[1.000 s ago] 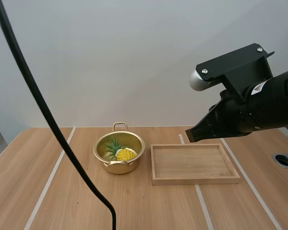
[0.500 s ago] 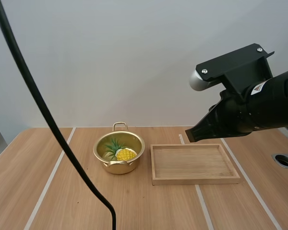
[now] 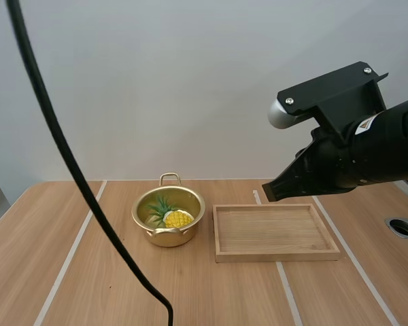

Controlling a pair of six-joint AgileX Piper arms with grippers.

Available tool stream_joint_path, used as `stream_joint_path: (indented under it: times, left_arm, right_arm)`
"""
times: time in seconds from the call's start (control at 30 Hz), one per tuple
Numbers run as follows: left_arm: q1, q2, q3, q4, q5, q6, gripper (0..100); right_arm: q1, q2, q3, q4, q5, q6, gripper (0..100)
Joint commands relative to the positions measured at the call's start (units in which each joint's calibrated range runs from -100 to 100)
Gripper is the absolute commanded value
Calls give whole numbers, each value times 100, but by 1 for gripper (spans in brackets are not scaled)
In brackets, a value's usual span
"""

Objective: Open the pot, put the pineapple inside, and close it

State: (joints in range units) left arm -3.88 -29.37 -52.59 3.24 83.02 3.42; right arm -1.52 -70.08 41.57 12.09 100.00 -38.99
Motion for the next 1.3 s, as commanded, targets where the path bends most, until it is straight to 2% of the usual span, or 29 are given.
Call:
stream_joint_path:
  times: [0.0,0.2,0.47,1.27]
  left_arm:
    - [-14,186,30,9,1409,-297,0]
    - [-14,450,46,9,1698,-842,0]
    - [-14,501,755,112,1698,-889,0]
    - [-14,327,6084,44,1698,-811,0]
  right_arm:
    - [-23,-55,7,48,0,28,0]
    - [-23,-55,7,48,0,28,0]
    - [-23,-55,7,48,0,28,0]
    - [-23,-55,7,48,0,28,0]
